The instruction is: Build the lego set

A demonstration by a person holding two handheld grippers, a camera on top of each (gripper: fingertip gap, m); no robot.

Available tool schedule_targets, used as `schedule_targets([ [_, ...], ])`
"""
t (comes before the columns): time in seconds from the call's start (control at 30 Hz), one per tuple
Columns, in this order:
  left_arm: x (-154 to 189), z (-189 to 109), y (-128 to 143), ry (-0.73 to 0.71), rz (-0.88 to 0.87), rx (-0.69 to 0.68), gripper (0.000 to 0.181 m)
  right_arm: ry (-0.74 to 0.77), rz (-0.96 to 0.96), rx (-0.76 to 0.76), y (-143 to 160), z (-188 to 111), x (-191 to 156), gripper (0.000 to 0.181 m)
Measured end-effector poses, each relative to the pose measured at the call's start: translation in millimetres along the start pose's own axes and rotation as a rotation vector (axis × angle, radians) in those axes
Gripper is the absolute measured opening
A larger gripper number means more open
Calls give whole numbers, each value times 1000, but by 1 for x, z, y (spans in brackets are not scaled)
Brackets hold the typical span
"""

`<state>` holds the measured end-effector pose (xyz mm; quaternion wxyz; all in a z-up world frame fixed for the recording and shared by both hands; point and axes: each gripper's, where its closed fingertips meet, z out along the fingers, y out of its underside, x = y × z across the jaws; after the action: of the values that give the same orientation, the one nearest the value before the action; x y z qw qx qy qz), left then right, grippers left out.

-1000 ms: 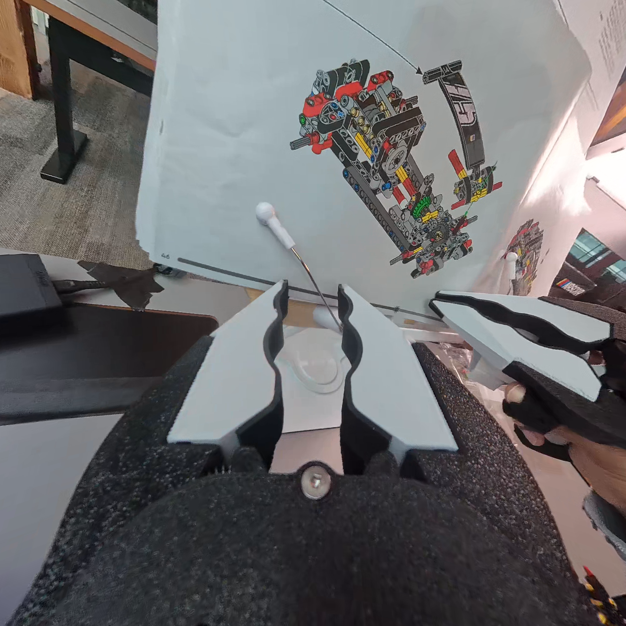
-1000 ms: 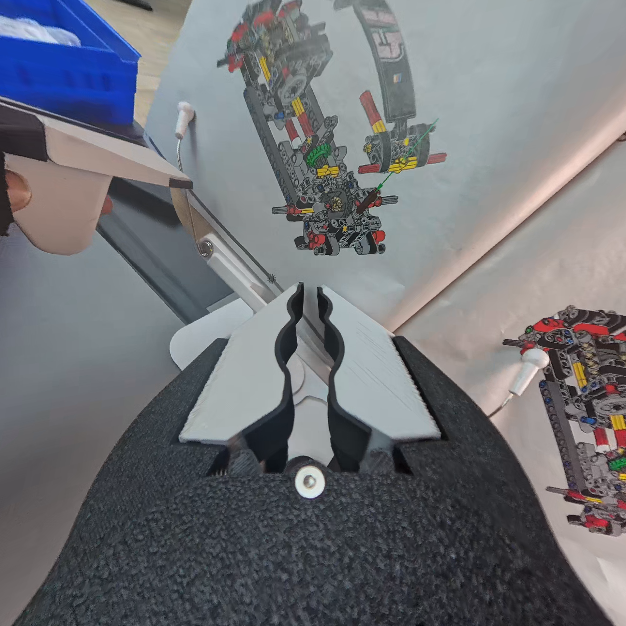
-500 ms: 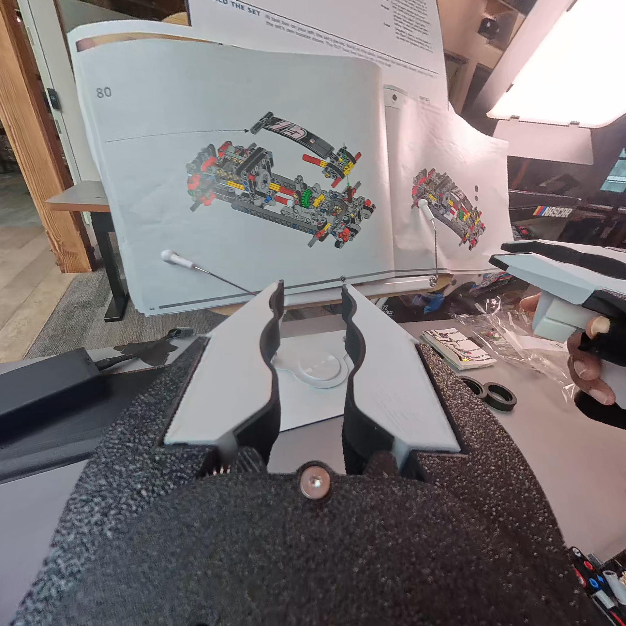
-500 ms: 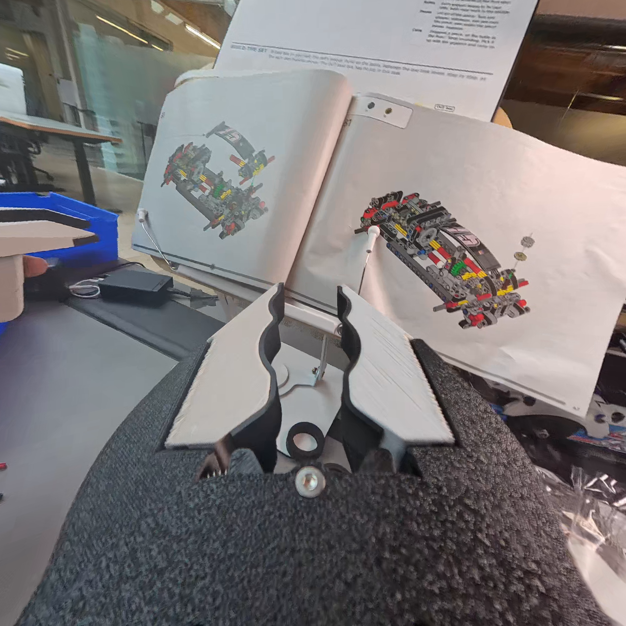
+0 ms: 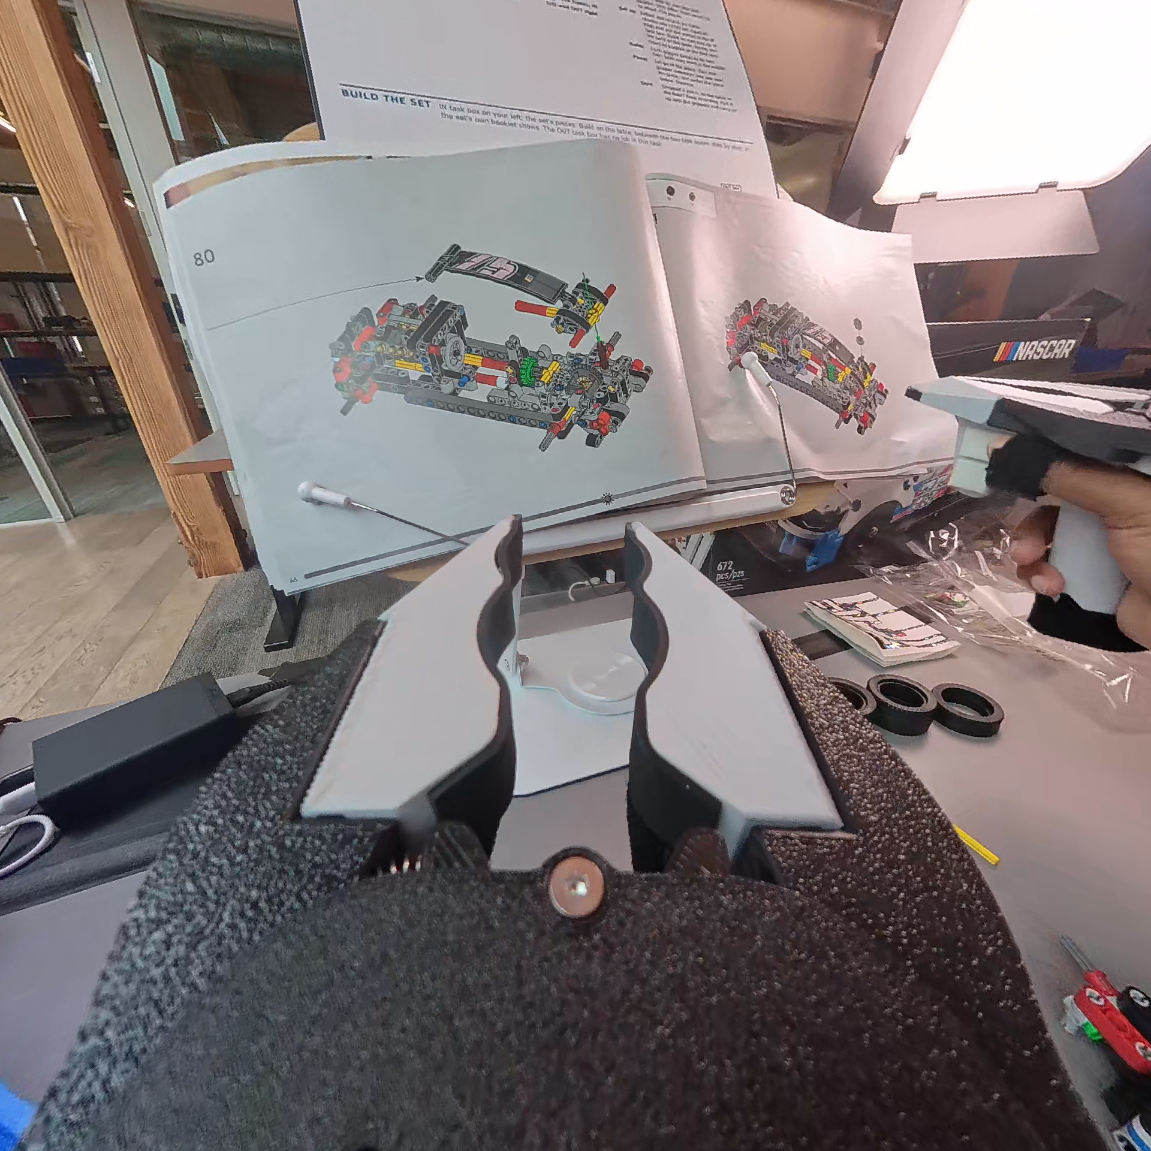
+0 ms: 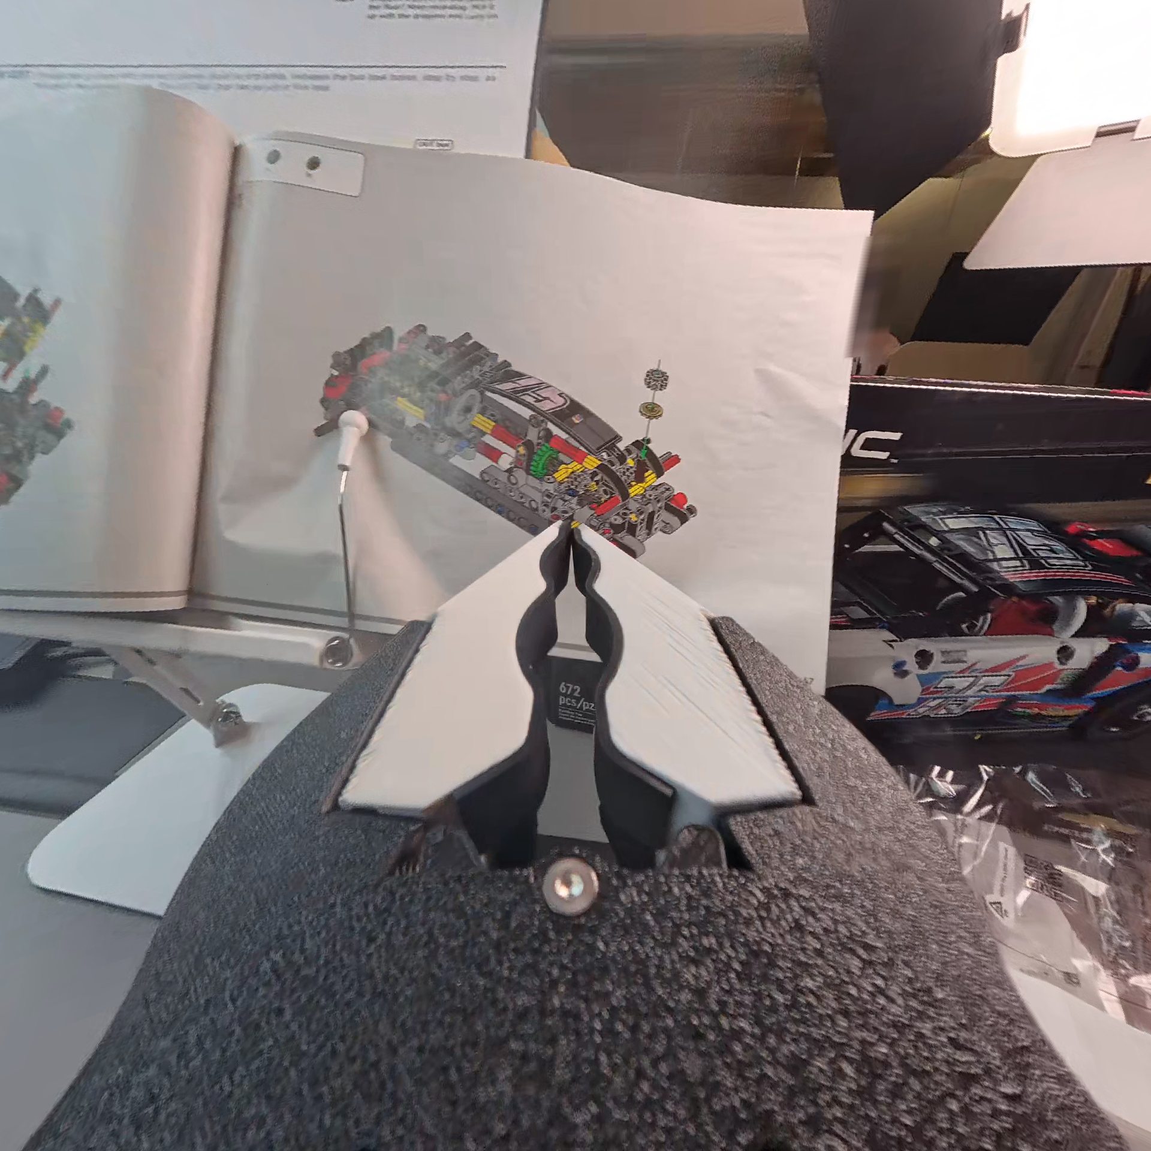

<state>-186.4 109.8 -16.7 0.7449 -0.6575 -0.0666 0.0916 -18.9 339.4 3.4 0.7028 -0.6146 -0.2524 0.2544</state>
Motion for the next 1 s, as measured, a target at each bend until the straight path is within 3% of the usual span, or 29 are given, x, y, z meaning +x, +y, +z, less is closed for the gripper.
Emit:
schedule_targets([
  [0.23,0,1,2,5,18,-6,31,49,-40,1,-8,33,30,0],
  [0.6,-4,1,5,1,25,-13,31,16,-107,7,-43,62,34,0],
  [1.0,7,3,8,28,38,-26,31,-11,-49,-68,9,24,18,0],
])
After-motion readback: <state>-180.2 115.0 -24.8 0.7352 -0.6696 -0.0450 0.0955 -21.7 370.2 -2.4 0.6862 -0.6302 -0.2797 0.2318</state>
